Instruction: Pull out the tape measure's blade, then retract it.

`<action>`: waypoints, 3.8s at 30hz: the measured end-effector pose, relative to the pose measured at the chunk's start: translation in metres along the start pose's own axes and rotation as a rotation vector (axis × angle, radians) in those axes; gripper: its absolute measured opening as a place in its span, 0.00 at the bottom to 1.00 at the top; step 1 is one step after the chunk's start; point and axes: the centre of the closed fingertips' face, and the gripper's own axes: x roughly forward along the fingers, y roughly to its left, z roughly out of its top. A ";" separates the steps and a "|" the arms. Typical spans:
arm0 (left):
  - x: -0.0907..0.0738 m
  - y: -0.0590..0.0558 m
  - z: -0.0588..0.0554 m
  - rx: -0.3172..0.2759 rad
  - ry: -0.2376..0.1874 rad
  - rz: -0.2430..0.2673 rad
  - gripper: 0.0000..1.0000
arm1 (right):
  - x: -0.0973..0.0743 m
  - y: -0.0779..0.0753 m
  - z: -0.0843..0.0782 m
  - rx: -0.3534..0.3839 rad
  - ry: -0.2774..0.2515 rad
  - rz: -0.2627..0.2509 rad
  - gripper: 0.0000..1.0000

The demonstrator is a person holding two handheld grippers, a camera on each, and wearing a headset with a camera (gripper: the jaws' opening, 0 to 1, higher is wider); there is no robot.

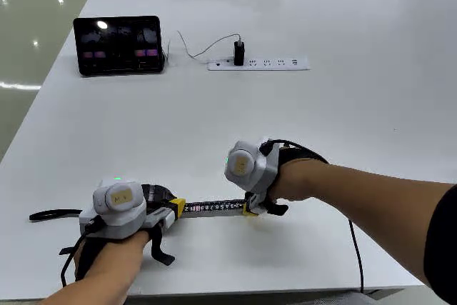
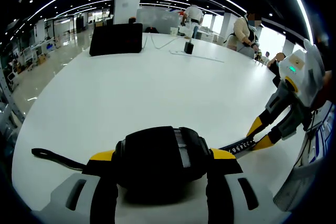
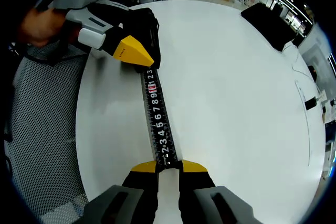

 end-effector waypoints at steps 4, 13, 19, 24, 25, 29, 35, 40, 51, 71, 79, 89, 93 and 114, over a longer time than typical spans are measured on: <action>0.000 0.000 0.000 0.000 0.000 0.000 0.64 | 0.001 0.000 0.002 0.000 -0.001 0.000 0.11; 0.000 0.000 0.000 0.000 -0.002 0.000 0.64 | 0.002 0.001 0.007 -0.003 0.001 0.002 0.11; 0.000 0.000 0.000 0.000 -0.001 -0.001 0.64 | 0.003 0.000 0.010 0.006 -0.004 0.001 0.11; 0.000 0.000 0.000 -0.001 0.003 -0.003 0.64 | 0.004 0.001 0.012 0.002 -0.006 0.000 0.11; 0.000 0.000 0.000 -0.001 0.004 -0.003 0.64 | 0.004 0.001 0.013 0.003 -0.007 0.002 0.11; -0.001 0.000 0.000 -0.002 -0.002 -0.003 0.64 | 0.005 0.001 0.015 0.004 -0.008 0.001 0.11; 0.000 0.000 0.000 -0.002 0.003 -0.004 0.64 | 0.006 0.001 0.019 0.006 -0.006 0.005 0.11; -0.001 0.000 0.000 -0.001 0.003 -0.004 0.64 | 0.007 0.002 0.021 0.007 -0.017 0.009 0.10; -0.001 0.000 0.000 -0.008 0.000 -0.009 0.63 | 0.008 0.002 0.026 0.003 -0.029 0.014 0.10; -0.001 0.001 0.000 -0.054 0.004 -0.034 0.63 | 0.011 0.005 0.038 -0.006 -0.059 0.028 0.11; -0.001 0.002 0.000 -0.058 0.007 -0.042 0.63 | 0.013 0.006 0.044 -0.009 -0.073 0.032 0.11; -0.002 0.002 0.000 -0.060 0.017 -0.046 0.63 | 0.014 0.007 0.050 -0.006 -0.076 0.037 0.11; -0.001 0.002 -0.001 -0.054 0.016 -0.046 0.63 | 0.015 0.008 0.051 0.000 -0.078 0.038 0.11; -0.002 0.002 -0.001 -0.055 0.019 -0.048 0.63 | 0.019 0.013 0.068 0.005 -0.136 0.048 0.11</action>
